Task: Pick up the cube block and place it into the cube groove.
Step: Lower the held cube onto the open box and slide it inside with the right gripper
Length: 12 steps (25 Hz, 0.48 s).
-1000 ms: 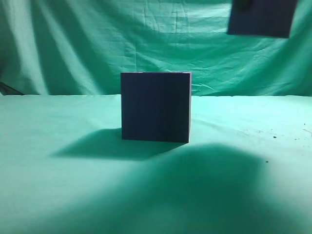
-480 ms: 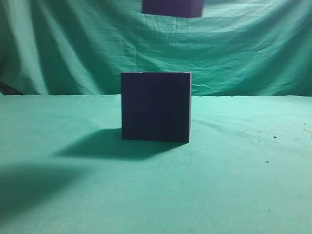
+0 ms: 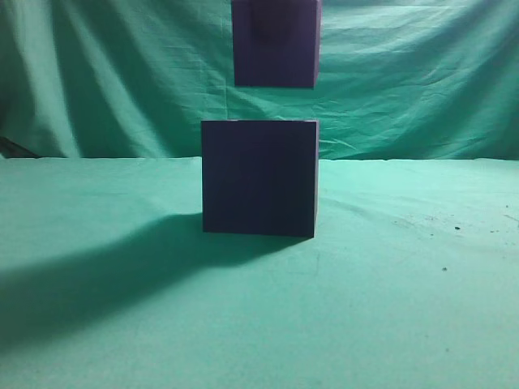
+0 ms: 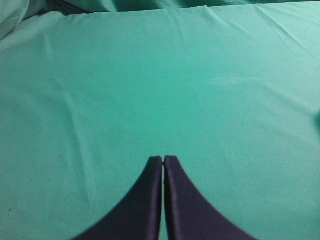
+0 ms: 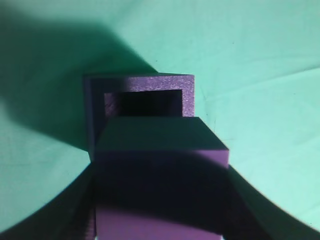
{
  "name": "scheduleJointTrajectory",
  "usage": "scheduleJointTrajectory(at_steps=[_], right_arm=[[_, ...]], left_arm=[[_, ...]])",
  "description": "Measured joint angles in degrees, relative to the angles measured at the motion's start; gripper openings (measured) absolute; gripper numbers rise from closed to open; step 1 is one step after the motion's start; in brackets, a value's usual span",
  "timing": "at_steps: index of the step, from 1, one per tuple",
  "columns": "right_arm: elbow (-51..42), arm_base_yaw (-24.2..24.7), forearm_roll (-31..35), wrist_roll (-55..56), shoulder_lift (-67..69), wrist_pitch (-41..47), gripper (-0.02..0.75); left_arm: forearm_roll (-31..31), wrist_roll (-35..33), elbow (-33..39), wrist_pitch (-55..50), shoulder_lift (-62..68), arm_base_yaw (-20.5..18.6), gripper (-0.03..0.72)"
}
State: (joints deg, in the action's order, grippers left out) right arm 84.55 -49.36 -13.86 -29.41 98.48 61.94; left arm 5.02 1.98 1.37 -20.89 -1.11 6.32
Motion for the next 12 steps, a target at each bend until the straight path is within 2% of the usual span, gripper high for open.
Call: scheduleJointTrajectory(at_steps=[12], right_arm=[[0.6,0.0,-0.7,-0.8,3.8,-3.3,0.422]], left_arm=[[0.0,0.0,0.0,0.0,0.0,0.0,0.0]])
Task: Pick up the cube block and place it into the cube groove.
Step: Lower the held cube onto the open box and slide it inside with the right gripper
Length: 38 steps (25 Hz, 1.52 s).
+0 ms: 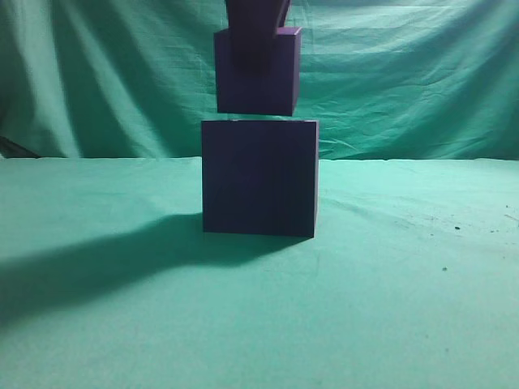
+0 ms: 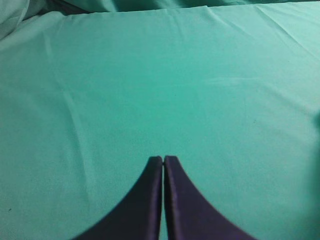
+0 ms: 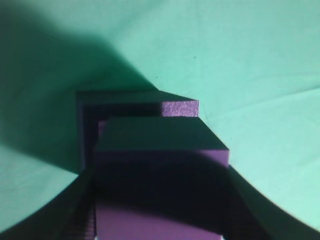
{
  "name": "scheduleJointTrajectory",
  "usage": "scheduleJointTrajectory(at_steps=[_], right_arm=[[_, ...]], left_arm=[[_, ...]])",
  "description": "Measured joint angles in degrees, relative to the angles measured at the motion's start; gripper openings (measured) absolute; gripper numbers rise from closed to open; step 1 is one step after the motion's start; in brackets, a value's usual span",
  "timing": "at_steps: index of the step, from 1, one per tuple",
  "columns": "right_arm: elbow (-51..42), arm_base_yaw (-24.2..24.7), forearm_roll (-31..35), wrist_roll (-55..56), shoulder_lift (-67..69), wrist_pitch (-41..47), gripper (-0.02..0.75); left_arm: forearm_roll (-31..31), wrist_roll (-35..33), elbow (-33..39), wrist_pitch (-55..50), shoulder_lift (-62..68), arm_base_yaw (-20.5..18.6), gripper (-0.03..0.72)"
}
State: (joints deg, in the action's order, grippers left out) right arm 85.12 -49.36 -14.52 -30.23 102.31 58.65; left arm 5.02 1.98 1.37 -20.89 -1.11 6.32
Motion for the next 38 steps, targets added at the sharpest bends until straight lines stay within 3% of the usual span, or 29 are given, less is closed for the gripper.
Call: scheduleJointTrajectory(at_steps=[14,24,37,38], right_arm=[[0.9,0.0,0.1,0.0,1.6,0.4,0.422],[1.0,0.0,-0.4,1.5,2.9,7.1,0.422],[1.0,0.0,-0.2,3.4,2.9,5.8,0.422],[1.0,0.0,-0.2,3.8,2.9,5.7,0.467]], left_arm=[[0.0,0.0,0.0,0.0,0.0,0.0,0.0],[0.0,0.0,0.0,0.0,0.0,0.0,0.0],[0.0,0.0,0.0,0.0,0.0,0.0,0.0],[0.0,0.0,0.0,0.0,0.0,0.0,0.0]])
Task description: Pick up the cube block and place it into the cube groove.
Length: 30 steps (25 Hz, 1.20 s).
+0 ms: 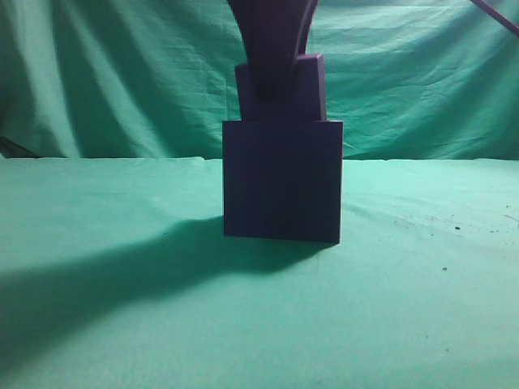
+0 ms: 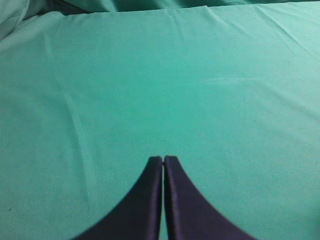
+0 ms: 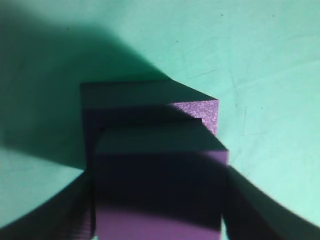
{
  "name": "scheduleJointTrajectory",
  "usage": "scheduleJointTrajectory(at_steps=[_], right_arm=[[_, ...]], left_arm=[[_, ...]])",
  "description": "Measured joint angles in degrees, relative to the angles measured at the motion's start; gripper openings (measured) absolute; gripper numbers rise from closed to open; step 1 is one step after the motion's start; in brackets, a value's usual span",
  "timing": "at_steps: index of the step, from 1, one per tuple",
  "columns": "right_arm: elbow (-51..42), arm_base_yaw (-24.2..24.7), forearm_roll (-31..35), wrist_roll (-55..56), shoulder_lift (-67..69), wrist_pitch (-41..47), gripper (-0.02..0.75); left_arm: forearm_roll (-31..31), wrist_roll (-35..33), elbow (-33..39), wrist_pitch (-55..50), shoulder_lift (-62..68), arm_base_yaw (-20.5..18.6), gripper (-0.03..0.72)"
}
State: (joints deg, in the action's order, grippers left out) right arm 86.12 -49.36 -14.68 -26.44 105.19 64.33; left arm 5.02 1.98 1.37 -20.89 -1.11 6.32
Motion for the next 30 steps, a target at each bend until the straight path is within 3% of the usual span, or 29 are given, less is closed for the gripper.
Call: scheduleJointTrajectory(at_steps=[5,10,22,24,30], right_arm=[[0.0,0.0,-3.0,5.2,0.0,-0.1,0.659],[0.1,0.0,-10.2,9.8,-1.2,4.2,0.645],[1.8,-0.6,-4.4,20.0,-14.8,6.7,0.058],[1.8,-0.6,-3.7,23.7,-17.9,6.8,0.0],[1.7,-0.6,4.7,29.0,-29.6,7.5,0.0]], left_arm=[[0.0,0.0,0.0,0.0,0.0,0.0,0.0],[0.0,0.0,0.0,0.0,0.0,0.0,0.0],[0.0,0.0,0.0,0.0,0.0,0.0,0.0],[0.0,0.0,0.0,0.0,0.0,0.0,0.0],[0.0,0.0,0.0,0.0,0.0,0.0,0.0]])
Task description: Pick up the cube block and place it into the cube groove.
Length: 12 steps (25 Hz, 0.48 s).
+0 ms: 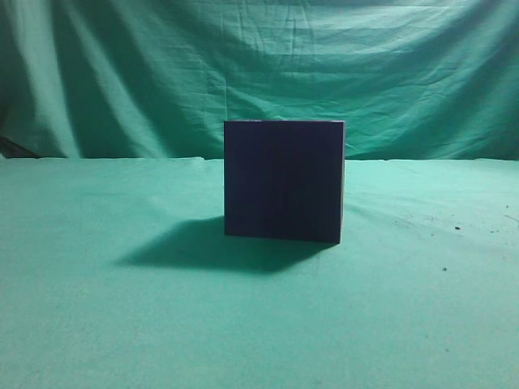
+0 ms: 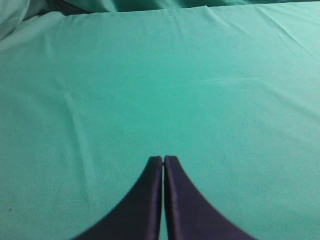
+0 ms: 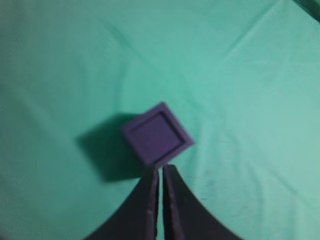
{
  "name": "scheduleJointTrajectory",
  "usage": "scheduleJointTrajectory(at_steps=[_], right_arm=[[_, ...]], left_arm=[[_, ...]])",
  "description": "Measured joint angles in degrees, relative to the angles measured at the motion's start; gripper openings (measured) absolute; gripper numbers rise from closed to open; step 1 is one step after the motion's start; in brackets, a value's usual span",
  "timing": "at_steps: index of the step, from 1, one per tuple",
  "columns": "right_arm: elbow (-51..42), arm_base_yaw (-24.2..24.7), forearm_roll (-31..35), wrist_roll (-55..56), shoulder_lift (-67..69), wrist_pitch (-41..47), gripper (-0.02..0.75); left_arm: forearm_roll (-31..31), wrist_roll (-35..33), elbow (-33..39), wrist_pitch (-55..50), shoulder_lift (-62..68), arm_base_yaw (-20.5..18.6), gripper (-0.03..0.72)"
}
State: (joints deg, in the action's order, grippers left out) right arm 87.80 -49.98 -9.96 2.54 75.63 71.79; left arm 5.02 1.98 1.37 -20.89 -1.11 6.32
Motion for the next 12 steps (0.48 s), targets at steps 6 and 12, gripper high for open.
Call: scheduleJointTrajectory(at_steps=[6,12], right_arm=[[-8.5,0.0,10.8,0.1,-15.3,0.4,0.0],[-21.8,0.0,11.3,0.3,-31.2,-1.3,0.0]], left_arm=[[0.0,0.0,0.0,0.0,0.0,0.0,0.0],[0.0,0.0,0.0,0.0,0.0,0.0,0.0]])
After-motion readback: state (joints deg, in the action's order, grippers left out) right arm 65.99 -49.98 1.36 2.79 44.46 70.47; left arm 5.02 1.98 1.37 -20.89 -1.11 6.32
